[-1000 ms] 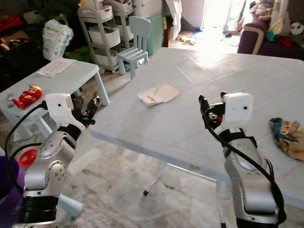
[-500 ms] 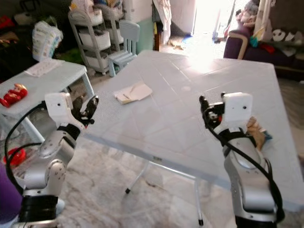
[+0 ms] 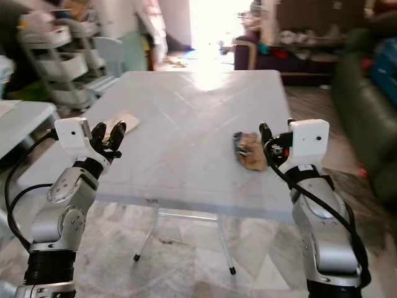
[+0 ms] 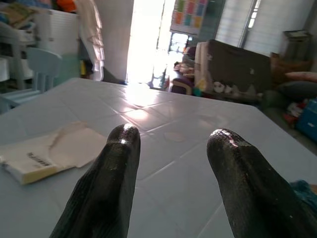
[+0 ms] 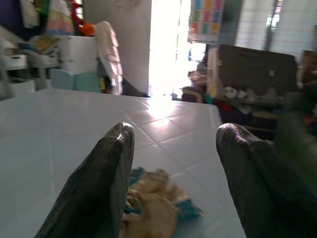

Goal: Picking trash to rubbish bin

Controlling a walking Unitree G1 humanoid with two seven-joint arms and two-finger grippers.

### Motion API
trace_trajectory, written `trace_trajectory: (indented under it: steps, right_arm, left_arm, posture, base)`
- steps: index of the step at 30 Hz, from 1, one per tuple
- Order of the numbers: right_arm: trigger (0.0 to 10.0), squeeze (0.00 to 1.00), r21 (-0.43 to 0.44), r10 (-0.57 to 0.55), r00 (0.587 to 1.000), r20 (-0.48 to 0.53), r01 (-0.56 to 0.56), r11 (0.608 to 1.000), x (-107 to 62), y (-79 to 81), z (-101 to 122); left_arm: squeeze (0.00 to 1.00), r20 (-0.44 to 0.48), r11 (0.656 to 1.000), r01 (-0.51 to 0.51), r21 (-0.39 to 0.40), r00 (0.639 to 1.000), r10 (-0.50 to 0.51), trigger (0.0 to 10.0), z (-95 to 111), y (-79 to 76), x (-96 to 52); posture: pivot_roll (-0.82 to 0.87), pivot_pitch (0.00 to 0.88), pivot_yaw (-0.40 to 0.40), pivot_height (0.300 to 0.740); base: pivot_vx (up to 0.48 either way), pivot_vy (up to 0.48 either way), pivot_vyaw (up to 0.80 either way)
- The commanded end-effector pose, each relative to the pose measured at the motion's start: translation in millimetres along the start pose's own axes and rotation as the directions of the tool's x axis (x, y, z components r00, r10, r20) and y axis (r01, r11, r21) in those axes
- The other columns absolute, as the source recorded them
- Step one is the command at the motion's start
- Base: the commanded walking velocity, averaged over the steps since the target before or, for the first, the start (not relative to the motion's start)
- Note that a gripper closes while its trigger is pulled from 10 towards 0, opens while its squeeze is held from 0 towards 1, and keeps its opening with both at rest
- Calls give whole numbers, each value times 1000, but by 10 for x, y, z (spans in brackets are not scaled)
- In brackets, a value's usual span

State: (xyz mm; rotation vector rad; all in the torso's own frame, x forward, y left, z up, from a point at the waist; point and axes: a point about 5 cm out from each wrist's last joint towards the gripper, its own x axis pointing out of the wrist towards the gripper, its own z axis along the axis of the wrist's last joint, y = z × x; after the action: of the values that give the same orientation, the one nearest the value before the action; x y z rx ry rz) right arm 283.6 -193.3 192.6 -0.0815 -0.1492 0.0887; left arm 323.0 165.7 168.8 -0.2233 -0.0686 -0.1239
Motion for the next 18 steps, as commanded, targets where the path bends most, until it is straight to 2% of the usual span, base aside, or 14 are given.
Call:
trace_trajectory:
  steps: [1,11,18]
  right_arm:
    - [10000,0,-4,14,1000,21,-14,1000,24,36,53]
    - [10000,0,-12,18,1000,23,-18,1000,42,23,65]
    - [10000,0,-7,60,998,7,-60,998,172,103,24]
  left_arm:
    - [0,15,999,-39,6,999,39,10000,65,81,17]
    - [0,12,999,-51,1,999,51,10000,61,82,25]
    - [0,-26,996,-56,62,998,58,10000,-141,35,-80]
  posture:
    - [-143,0,54,740]
    - [-142,0,51,740]
    - [-132,0,46,740]
  base:
    - [0,0,0]
    - [0,0,0]
    - [0,0,0]
